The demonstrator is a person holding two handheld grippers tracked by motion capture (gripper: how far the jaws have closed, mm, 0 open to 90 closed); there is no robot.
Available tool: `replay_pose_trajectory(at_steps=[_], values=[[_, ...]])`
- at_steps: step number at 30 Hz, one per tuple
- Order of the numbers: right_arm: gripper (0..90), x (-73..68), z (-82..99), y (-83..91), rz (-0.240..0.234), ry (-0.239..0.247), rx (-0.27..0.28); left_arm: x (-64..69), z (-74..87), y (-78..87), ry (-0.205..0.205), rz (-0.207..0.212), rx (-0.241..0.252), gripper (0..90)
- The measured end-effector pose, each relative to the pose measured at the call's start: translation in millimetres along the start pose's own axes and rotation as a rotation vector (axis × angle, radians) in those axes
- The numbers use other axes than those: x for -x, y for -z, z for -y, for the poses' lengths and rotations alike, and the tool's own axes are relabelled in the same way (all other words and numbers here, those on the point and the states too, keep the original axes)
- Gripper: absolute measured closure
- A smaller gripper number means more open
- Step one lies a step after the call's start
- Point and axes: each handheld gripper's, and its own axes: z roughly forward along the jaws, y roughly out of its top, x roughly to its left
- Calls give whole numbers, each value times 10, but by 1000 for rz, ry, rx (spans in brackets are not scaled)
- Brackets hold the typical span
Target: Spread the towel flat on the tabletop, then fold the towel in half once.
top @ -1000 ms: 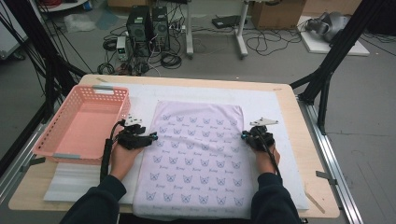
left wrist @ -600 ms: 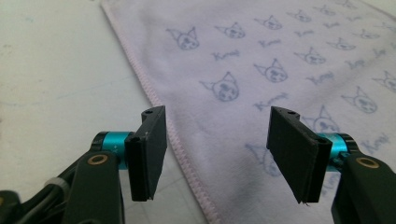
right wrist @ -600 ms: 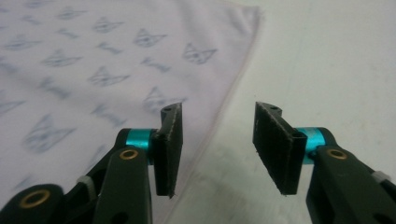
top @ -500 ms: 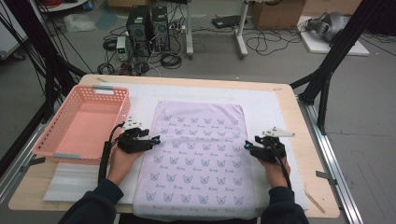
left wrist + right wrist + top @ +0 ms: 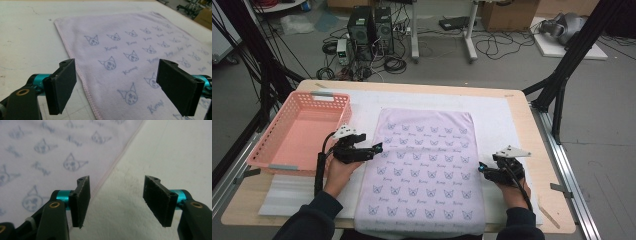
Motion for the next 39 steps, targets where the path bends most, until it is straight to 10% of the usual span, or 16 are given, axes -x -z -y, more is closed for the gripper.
replay_pose_trajectory(at_steps=[5, 24, 29, 39], values=[[288, -5, -76, 32, -13, -4, 95, 21, 2, 0, -21, 19, -8, 177], [221, 40, -69, -3, -17, -35, 112, -44, 15, -13, -18, 13, -12, 194], [215, 35, -90, -69, -42, -28, 85, 26, 33, -62, -81, 19, -39, 191], [189, 101, -140, -190, -109, -65, 56, -27, -26, -205, 0, 7, -44, 208]])
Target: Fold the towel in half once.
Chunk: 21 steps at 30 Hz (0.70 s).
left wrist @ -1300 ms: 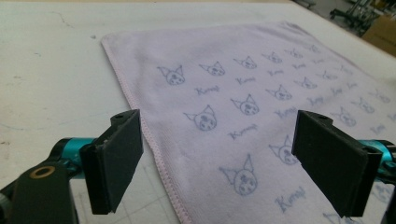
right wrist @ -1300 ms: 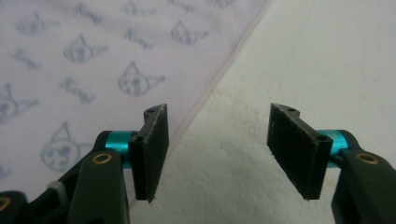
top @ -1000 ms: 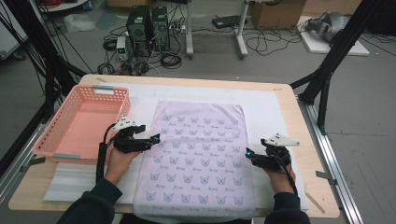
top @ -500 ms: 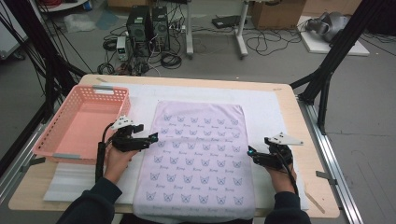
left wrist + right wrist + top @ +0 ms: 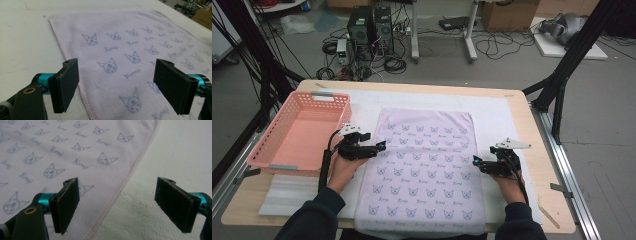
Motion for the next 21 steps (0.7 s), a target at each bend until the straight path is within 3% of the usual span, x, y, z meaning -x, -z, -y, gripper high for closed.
replay_pose_trajectory(at_steps=[4, 7, 9, 11, 16, 21], values=[[191, 13, -77, -72, -34, 4, -27, 0, -147, -119, -10, -27, -36, 204], [195, 41, -180, -171, -28, 3, -48, -24, -243, -197, 1, -29, -52, 216], [247, 52, -252, -234, -23, 1, -45, -79, -303, -280, 35, -23, -77, 233], [265, 67, -325, -295, -15, 3, -44, -129, -356, -352, 41, -48, -107, 283], [299, 125, -468, -464, 13, -11, -74, -262, -428, -487, 35, -123, -145, 291], [309, 183, -484, -622, 42, -29, -103, -358, -357, -597, 30, -180, -176, 301]])
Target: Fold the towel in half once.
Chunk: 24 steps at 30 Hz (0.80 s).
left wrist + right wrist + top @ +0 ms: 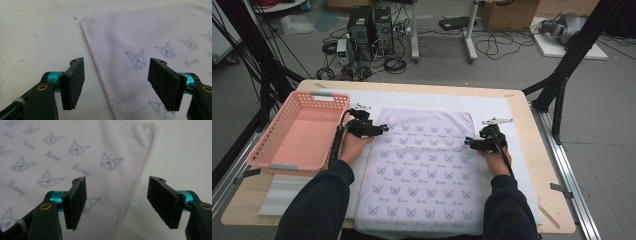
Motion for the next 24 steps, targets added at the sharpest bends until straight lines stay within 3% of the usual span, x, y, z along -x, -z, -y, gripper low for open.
replay_pose_trajectory(at_steps=[2, 4, 8, 10, 15, 18, 19, 20, 21, 22, 24], values=[[311, 18, 11, -61, 6, -17, -12, 14, 13, -32, -30, -15, -6, 302], [308, 34, 25, -110, 10, -20, -18, 38, 15, -51, -35, -24, 1, 309], [306, 17, 8, -131, 26, -8, -20, 60, 24, -52, -115, -63, -11, 382], [302, -13, -3, -150, 48, 19, -27, 56, 26, -51, -115, -61, -10, 393], [340, -25, -23, -166, 57, 16, -34, 41, 29, -38, -112, -69, -1, 469], [475, -33, -51, -167, 46, 25, -40, 27, 31, -25, -108, -45, 6, 657], [591, -37, -62, -162, 37, 30, -41, 31, 33, -26, -105, -33, 7, 700], [678, -50, -72, -166, 29, 34, -40, 21, 36, -22, -93, 10, -1, 770], [776, -74, -79, -177, 31, 37, -41, 29, 38, -25, -75, 7, 5, 850], [820, -82, -85, -184, 13, 47, -41, 19, 36, -20, -79, 11, -2, 856], [844, -78, -96, -190, 12, 51, -45, -4, 36, -24, -34, 27, 5, 862]])
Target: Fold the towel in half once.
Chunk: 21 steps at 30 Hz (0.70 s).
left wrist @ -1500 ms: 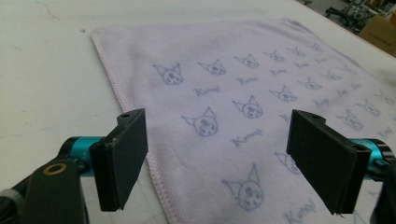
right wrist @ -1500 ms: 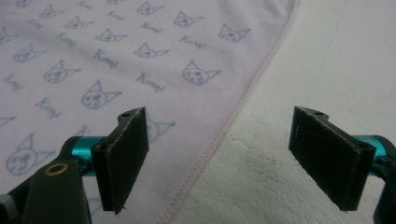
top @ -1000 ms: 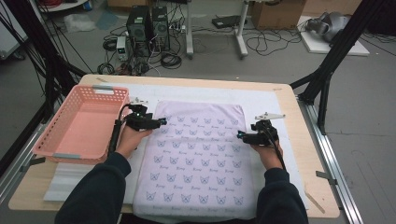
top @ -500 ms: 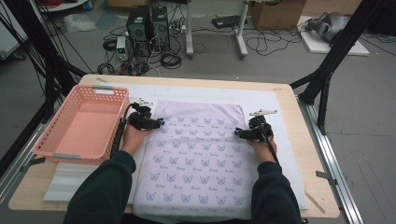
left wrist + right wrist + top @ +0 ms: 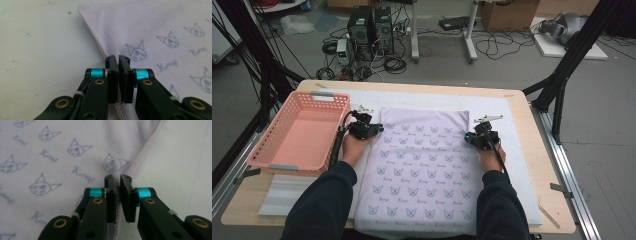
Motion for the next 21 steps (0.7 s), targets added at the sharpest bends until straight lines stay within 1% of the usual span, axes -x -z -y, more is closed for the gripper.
replay_pose_trajectory(at_steps=[1, 2, 3, 4, 5, 7, 8, 9, 10, 11, 12, 14, 15, 16, 18, 19, 20, 21], values=[[850, 11, -7, 2, -7, -8, -5, -25, -3, -2, 38, 8, 4, 863], [856, 27, -20, 4, -6, -15, -8, -38, -6, 0, 59, -1, 13, 865], [857, 27, -26, 6, 15, -2, -8, -48, -16, 6, 77, -5, 34, 865], [858, 37, -31, 5, 23, 13, -3, -56, -27, 15, 88, -5, 50, 866], [860, 40, -35, 8, 26, 11, 1, -58, -52, 35, 102, -8, 85, 866], [861, 67, -45, 28, 44, 9, 32, -59, -84, 68, 116, -9, 135, 867], [861, 81, -50, 45, 46, -3, 54, -64, -96, 87, 128, -3, 162, 867], [860, 100, -58, 68, 50, -7, 79, -70, -99, 96, 134, 3, 169, 867], [860, 106, -63, 86, 53, -15, 90, -72, -102, 110, 138, 10, 173, 867], [860, 119, -66, 108, 42, -24, 111, -73, -102, 117, 138, 14, 175, 867], [859, 118, -65, 119, 38, -30, 112, -66, -103, 135, 136, 21, 171, 866], [858, 106, -62, 163, 27, -11, 119, -43, -111, 181, 125, 37, 174, 866], [858, 97, -61, 191, 23, -3, 123, -32, -115, 202, 109, 41, 173, 865], [858, 86, -64, 213, 14, -1, 121, -8, -124, 238, 90, 53, 171, 865], [856, 53, -76, 289, 8, 27, 130, 23, -133, 298, 83, 87, 174, 862], [855, 38, -79, 314, -1, 27, 132, 59, -135, 337, 82, 122, 181, 860], [855, 6, -84, 351, -8, 33, 135, 100, -123, 374, 65, 133, 199, 860], [854, -24, -89, 378, -11, 49, 137, 134, -110, 413, 49, 143, 208, 860]])
